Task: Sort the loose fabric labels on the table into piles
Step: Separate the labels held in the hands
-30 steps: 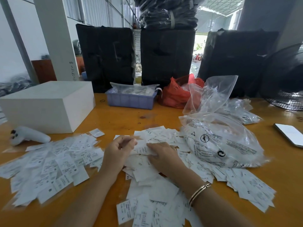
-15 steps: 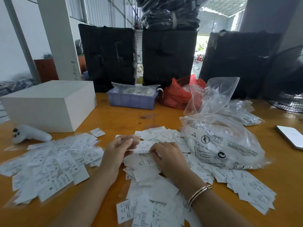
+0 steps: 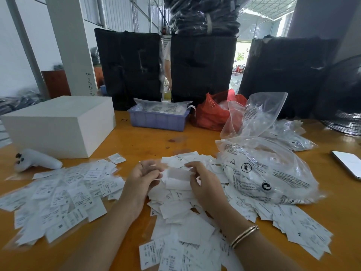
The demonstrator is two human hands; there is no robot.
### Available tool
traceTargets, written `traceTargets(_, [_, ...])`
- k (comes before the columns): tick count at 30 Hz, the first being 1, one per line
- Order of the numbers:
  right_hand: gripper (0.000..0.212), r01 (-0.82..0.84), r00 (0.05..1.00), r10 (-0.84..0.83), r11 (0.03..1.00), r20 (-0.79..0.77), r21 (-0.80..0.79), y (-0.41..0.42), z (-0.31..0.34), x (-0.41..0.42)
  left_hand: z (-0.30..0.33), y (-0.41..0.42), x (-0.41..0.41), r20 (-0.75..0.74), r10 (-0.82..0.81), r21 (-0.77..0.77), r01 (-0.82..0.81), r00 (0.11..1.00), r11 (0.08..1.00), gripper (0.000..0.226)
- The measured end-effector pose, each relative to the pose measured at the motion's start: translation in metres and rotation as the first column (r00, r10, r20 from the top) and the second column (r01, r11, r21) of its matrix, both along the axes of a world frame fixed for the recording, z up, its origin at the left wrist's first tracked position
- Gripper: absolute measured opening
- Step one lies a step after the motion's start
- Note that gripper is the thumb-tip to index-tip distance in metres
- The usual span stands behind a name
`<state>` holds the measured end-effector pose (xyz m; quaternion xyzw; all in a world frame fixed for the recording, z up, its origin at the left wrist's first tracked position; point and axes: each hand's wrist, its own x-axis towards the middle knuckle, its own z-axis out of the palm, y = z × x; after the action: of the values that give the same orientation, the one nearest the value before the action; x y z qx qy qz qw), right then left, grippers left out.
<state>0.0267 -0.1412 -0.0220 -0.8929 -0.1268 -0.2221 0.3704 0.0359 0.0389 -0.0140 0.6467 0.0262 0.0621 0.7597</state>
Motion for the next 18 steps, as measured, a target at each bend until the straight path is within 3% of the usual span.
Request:
traceTargets(6, [0.042, -0.036, 0.999, 0.025, 0.943, 0.036, 0.332, -0.0056, 0.0051, 0.0013, 0.0012, 0.0017, -0.0004, -0.011, 0.059, -0.082, -0.059, 0.998, 0.995, 0.008])
traceTargets(10, [0.046, -0.028, 0.998, 0.047, 0.91, -0.037, 0.414, -0.006, 0.0061, 0.0009, 0.0028, 0.0009, -0.0016, -0.023, 0.027, -0.117, -0.03, 0.999, 0.993, 0.012])
traceTargets(12, [0.043, -0.026, 0.996, 0.061, 0.894, -0.065, 0.448, -0.0063, 0.0054, 0.0004, 0.0024, -0.0006, -0.0022, -0.014, 0.041, -0.038, -0.041, 0.999, 0.998, 0.011])
traceTargets(15, [0.032, -0.086, 0.99, 0.137, 0.787, -0.036, 0.611, -0.0058, 0.0074, -0.003, 0.0018, -0.0029, -0.0046, 0.01, 0.044, 0.154, -0.045, 0.999, 0.987, 0.018])
traceTargets(18, [0.019, -0.154, 0.983, 0.178, 0.705, 0.037, 0.692, -0.0063, 0.01, -0.0048, 0.0011, -0.0041, -0.0063, 0.059, -0.052, 0.329, 0.029, 0.997, 0.944, 0.012])
